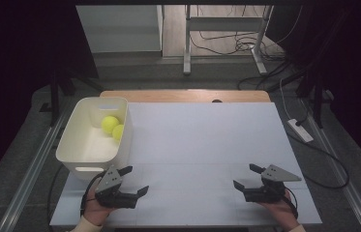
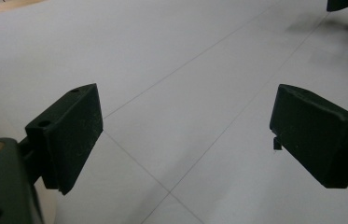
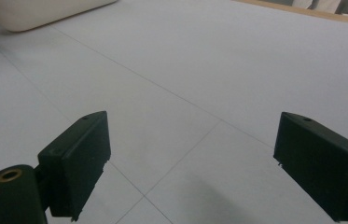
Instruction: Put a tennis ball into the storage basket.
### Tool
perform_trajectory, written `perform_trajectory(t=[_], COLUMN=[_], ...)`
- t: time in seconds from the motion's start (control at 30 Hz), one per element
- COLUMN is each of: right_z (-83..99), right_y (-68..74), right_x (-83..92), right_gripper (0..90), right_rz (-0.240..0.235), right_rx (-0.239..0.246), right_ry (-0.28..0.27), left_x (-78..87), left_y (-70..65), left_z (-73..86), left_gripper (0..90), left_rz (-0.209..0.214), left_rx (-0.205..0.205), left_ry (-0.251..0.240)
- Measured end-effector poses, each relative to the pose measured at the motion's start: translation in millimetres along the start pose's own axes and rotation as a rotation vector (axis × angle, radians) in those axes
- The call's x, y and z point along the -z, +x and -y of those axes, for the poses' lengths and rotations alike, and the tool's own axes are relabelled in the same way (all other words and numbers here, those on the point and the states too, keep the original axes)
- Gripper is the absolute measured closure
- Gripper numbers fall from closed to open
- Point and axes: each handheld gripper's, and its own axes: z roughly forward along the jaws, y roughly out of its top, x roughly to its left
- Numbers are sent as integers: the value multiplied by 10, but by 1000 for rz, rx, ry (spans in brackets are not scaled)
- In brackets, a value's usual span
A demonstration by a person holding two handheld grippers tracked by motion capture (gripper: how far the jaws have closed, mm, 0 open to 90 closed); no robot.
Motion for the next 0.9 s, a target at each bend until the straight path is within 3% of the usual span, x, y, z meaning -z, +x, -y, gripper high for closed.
perform_trajectory(t=[0.9], right_z=[15], right_y=[-1], right_x=[46], right_gripper=[107], right_rz=[-28], right_rx=[14], right_ry=[-18], left_x=[-24], left_y=[30], left_z=[12], left_gripper=[107], left_rz=[1], left_rx=[11], left_ry=[1])
